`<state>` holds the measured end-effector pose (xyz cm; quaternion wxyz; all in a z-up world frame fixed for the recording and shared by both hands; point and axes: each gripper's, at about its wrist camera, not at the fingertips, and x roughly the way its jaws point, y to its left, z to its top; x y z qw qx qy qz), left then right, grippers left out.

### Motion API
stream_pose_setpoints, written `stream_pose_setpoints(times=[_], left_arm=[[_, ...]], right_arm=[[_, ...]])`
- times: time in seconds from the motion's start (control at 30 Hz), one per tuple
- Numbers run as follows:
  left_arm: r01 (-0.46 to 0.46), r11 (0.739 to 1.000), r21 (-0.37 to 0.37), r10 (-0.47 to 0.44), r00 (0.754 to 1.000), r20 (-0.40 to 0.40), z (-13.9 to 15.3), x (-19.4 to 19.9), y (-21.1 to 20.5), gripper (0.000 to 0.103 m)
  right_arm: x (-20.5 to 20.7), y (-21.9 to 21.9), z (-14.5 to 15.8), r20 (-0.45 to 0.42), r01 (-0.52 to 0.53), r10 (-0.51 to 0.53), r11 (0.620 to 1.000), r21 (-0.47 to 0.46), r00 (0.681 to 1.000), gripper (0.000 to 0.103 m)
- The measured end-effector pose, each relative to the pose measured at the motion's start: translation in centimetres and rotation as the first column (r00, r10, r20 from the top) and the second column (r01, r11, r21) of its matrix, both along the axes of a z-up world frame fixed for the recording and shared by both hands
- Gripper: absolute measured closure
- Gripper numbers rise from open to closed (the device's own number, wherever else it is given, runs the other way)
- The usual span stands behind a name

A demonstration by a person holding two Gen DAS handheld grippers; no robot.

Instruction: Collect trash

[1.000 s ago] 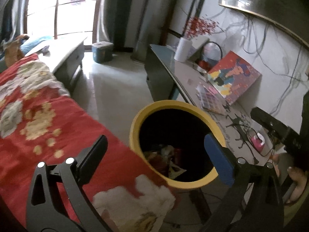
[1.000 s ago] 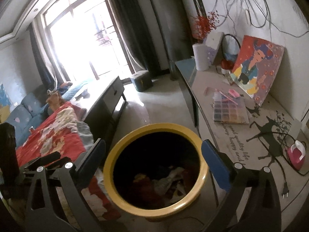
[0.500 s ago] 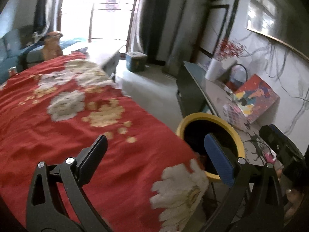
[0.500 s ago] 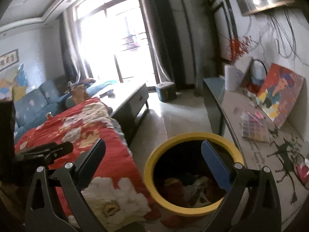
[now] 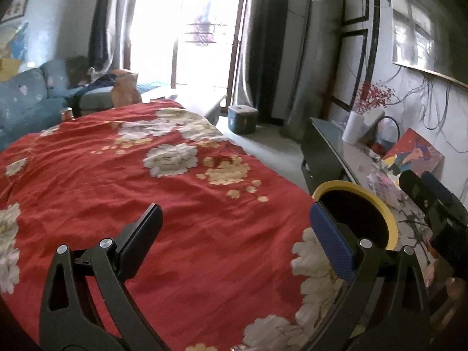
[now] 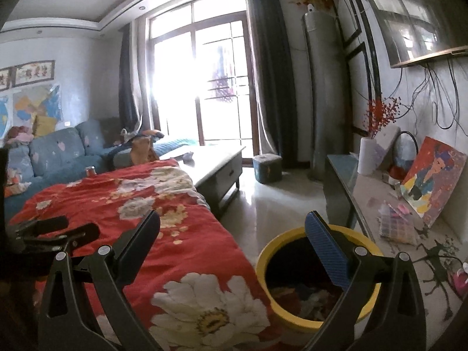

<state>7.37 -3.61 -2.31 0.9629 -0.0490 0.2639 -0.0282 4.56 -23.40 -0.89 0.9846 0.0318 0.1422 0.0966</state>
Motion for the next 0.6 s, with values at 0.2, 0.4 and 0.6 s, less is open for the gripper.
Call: stream_pose_setpoints(times=[0.2, 0.4, 0.6], left_arm=[[-0.031, 0.999, 0.006, 0.031, 0.999, 0.045, -0.1, -2.0, 0.7, 0.011], [-0.039, 0.999, 0.013, 0.038, 0.997, 0.064, 0.3, -2.5, 0.8, 0.011], [-0.042, 0.999, 0.026, 0.04, 0.997, 0.073, 0.2, -2.6, 0.5, 0.011]], right_arm=[[-0.5, 0.9, -0.5, 0.016, -0.022, 0.022, 1.0, -0.003, 1.0, 0.006], [-0.8, 1.2, -0.6, 0.024, -0.025, 0.025, 1.0, -0.01, 0.999, 0.006], [-0.9, 1.2, -0.7, 0.023, -0.027, 0.027, 1.0, -0.011, 0.999, 0.006]])
